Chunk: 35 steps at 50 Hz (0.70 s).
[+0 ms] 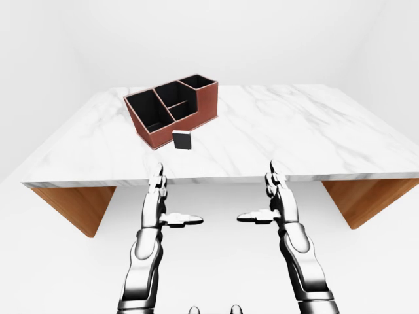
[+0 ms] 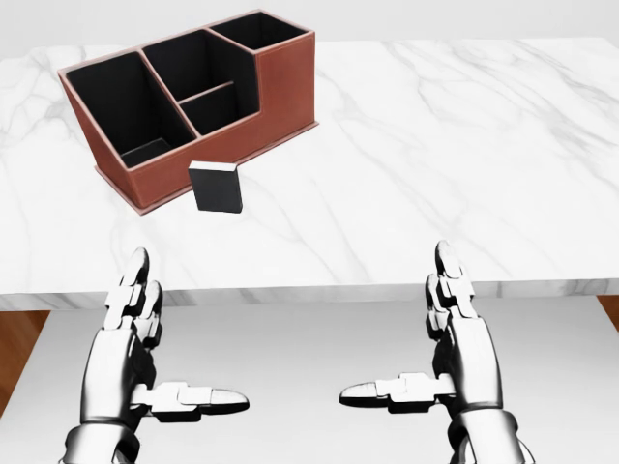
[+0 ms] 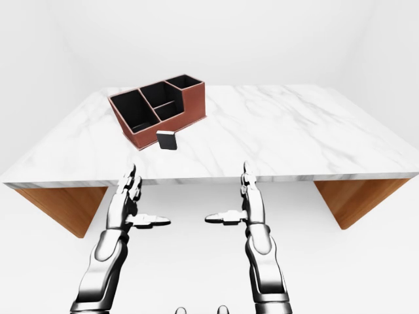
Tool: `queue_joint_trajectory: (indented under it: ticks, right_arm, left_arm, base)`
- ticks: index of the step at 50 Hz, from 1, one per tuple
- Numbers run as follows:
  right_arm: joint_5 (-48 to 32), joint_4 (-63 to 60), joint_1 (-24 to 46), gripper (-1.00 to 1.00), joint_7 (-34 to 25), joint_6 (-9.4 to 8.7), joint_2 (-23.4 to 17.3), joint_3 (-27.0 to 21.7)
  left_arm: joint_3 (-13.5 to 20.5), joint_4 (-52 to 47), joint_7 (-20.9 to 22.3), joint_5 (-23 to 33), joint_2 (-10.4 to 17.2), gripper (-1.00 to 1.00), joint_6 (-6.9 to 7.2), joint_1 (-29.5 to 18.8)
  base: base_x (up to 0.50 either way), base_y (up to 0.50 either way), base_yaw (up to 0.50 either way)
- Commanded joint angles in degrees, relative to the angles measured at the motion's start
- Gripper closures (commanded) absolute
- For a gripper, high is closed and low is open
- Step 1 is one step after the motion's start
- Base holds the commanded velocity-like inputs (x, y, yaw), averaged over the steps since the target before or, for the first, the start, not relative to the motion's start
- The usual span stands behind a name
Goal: Pick up the book and place it in the left compartment of the caddy.
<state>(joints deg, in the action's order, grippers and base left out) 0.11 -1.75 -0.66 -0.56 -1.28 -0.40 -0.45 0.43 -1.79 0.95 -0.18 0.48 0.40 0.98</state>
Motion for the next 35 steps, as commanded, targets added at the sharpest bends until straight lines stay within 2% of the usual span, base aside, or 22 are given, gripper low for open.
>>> queue_joint_trajectory:
  ticks: [1, 6, 8, 15, 19, 25, 30, 35]
  right_arm:
    - [-0.7, -9.2, -4.1, -1.00, -0.8, -3.72, 0.0, 0.2]
    - [-2.2, -17.8, -7.4, -1.00, -0.3, -3.72, 0.2, 1.4]
    - [-3.2, -21.9, -8.6, -1.00, 0.0, -3.72, 0.2, 1.7]
    - [-8.0, -36.5, -14.5, -1.00, -0.5, -3.72, -0.3, 3.9]
    - [-9.1, -42.2, -17.6, -1.00, -0.7, -3.72, -0.4, 4.7]
    - [-9.1, -47.1, -20.2, -1.00, -1.0, -3.72, -0.4, 4.1]
    - [-9.7, -46.8, -21.0, -1.00, -1.6, -3.72, -0.5, 4.0]
    - [-11.7, -47.1, -20.4, -1.00, -1.0, -3.72, -0.4, 4.8]
  left_arm:
    - [0.0, -10.8, 2.5, 0.6, 0.4, -1.00, 2.89, 5.5]
    - [-1.0, -17.7, 2.1, 4.2, 0.2, -1.00, 3.21, 9.6]
    - [-1.4, -23.8, 2.6, 5.0, 0.3, -1.00, 4.60, 12.2]
    - [0.5, -43.4, 5.7, 3.0, -0.4, -1.00, 4.60, 19.5]
    - [0.9, -52.6, 6.4, 4.5, -1.4, -1.00, 4.60, 23.4]
    - [0.2, -58.0, 7.6, 5.9, -2.2, -1.00, 4.60, 25.3]
    - [0.0, -57.6, 7.8, 6.0, -2.2, -1.00, 4.60, 25.7]
    - [-1.1, -55.0, 7.1, 7.3, -1.9, -1.00, 4.60, 24.5]
  base:
    - [0.00, 0.00, 0.00]
    - [0.00, 0.00, 0.00]
    - [0.00, 0.00, 0.00]
    - [0.00, 0.00, 0.00]
    - [0.00, 0.00, 0.00]
    - [0.00, 0.00, 0.00]
    - [0.00, 0.00, 0.00]
    - [0.45, 0.00, 0.00]
